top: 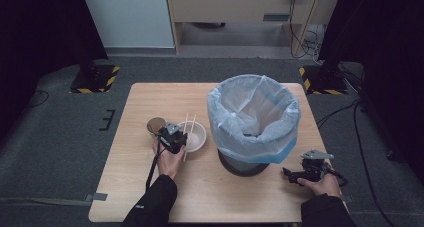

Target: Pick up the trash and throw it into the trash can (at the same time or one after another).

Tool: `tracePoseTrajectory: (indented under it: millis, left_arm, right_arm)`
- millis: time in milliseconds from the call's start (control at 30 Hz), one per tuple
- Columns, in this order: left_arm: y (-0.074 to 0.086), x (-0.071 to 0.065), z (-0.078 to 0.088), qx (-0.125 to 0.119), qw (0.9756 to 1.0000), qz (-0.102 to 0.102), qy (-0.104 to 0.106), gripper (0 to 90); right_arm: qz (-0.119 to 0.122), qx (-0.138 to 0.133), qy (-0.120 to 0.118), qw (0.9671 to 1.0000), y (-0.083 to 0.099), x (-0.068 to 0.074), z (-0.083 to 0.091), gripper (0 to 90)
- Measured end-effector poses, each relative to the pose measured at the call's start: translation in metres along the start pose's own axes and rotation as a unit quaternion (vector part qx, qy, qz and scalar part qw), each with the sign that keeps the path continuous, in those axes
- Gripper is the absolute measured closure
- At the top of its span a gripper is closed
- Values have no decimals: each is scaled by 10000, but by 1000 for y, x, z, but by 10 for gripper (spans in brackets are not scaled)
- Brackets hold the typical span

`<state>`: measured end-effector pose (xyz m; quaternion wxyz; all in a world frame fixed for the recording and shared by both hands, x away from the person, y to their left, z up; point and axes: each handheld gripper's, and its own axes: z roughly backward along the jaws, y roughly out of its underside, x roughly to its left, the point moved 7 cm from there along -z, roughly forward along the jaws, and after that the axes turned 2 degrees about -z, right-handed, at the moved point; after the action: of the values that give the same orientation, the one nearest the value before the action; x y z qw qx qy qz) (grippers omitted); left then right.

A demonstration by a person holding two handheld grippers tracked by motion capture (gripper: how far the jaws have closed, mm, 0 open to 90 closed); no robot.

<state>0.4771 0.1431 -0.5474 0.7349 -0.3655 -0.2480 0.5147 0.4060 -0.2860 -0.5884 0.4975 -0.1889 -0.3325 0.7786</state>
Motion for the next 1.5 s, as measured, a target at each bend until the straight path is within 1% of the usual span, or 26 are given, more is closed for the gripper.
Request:
tracePoseTrajectory:
  millis: [67,167,300,400,500,633,700,767,800,833,900,967,1067,1100,1133,1167,1233,1367,1500]
  left_arm:
    - [2,1,-1,69,10000,3,-27,813]
    - [3,3,-1,65,10000,-19,-36,844]
    - [2,6,0,55,9999,-38,-80,848]
    - [0,7,4,-4,10000,-56,-76,849]
    - [-3,10,13,-86,9999,-55,-32,849]
    - [-11,11,29,-283,9996,-55,68,848]
    - [-17,11,38,-419,9990,-54,135,848]
    - [-23,11,47,-554,9982,-13,244,848]
    - [-28,10,56,-680,9972,-37,307,848]
    - [-28,10,56,-680,9972,-37,307,849]
    - [-34,11,66,-812,9961,-85,340,848]
    - [-41,10,78,-984,9941,-62,453,848]
    - [-49,11,91,-1186,9916,-90,511,848]
    - [-52,11,96,-1266,9905,-89,529,848]
    - [-57,12,104,-1396,9885,-94,569,848]
    - [-57,12,104,-1396,9885,-94,569,848]
    - [-63,12,112,-1512,9865,-88,617,848]
    - [-74,11,127,-1753,9817,-19,739,848]
    - [-86,9,140,-1954,9773,-29,818,848]
  right_arm:
    - [3,0,1,10000,0,0,0,10]
    - [1,1,0,10000,0,0,0,10]
    - [1,-1,0,10000,0,0,0,10]
    - [1,-1,0,10000,0,0,0,10]
    - [1,0,-1,10000,0,0,0,10]
    - [1,0,0,10000,0,0,0,10]
    - [2,-1,1,10000,0,0,0,9]
    - [0,0,0,10000,0,0,0,10]
    - [1,0,1,10000,0,0,0,10]
    - [1,0,1,10000,0,0,0,10]
    - [4,-1,2,10000,0,0,0,10]
    - [3,0,0,10000,0,0,0,10]
    - [4,0,0,10000,0,0,0,9]
    - [6,0,0,10000,0,0,0,9]
    - [8,0,0,10000,0,0,0,9]
    - [8,0,0,10000,0,0,0,9]
    - [6,1,-1,10000,0,0,0,9]
    - [6,0,0,10000,0,0,0,9]
    - [5,0,-1,10000,0,0,0,9]
